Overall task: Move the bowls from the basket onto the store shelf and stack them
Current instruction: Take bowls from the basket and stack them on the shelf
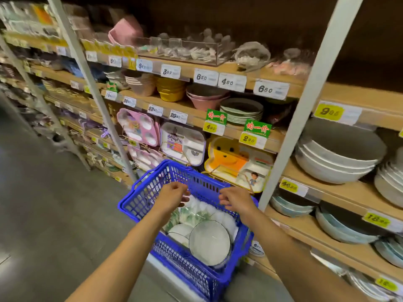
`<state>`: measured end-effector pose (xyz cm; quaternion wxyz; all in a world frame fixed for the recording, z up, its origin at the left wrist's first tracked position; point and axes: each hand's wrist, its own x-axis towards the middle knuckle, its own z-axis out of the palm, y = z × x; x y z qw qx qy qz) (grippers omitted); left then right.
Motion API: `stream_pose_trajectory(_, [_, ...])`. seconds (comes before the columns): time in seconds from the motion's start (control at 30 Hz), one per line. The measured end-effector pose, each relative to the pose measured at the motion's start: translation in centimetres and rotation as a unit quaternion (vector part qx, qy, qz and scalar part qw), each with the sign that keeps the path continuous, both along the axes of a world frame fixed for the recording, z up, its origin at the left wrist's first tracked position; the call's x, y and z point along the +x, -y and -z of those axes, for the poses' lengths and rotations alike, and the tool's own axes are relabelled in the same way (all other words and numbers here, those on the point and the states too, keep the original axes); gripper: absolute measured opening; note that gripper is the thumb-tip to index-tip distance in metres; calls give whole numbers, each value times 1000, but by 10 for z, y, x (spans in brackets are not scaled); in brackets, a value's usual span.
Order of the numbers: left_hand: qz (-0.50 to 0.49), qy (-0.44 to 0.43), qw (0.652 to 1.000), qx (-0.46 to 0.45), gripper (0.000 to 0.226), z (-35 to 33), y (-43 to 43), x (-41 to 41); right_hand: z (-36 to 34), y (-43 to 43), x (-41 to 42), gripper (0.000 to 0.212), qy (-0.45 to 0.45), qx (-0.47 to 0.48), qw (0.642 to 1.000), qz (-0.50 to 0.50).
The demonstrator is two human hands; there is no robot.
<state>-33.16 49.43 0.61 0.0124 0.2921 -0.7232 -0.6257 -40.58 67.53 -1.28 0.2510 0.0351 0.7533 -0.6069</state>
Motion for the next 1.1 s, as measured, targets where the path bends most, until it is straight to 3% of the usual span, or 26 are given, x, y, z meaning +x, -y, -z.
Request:
stream_pose_trajectory(0.2, [95, 133, 985, -63, 17, 79, 41, -17, 82, 26, -15, 25, 23, 210, 976, -48])
stream_pose_trajectory(0.27, [127, 182, 972, -80, 13, 104, 44, -18, 107, 24, -13, 33, -4, 318, 937, -144])
stream_pose_trajectory(0.37, [151, 230, 958, -80, 23, 136, 45, -20, 131, 21, -11, 36, 37, 382, 907, -172])
stream_pose_trajectory(0.47, [183, 264, 942, -101, 16, 158, 40, -22, 152, 18, -12, 29, 41, 409, 885, -221])
stream_pose_trajectory(0.6, [224, 282, 929, -85, 12, 183, 26, -29, 174, 19, -16, 43, 32, 435, 861, -260])
stream_pose_trajectory(0.77, [300, 297, 901, -96, 50, 201, 9, -43, 193, 21, -23, 32, -13, 464, 845, -265])
stream_pose_trajectory(0.9, [328, 320, 875, -158, 60, 214, -4, -43, 198, 18, -30, 35, -16, 439, 851, -287])
stream_pose_trajectory(1.1, [324, 309, 865, -225, 63, 209, -7, -44, 195, 19, -36, 38, -19, 441, 838, -322])
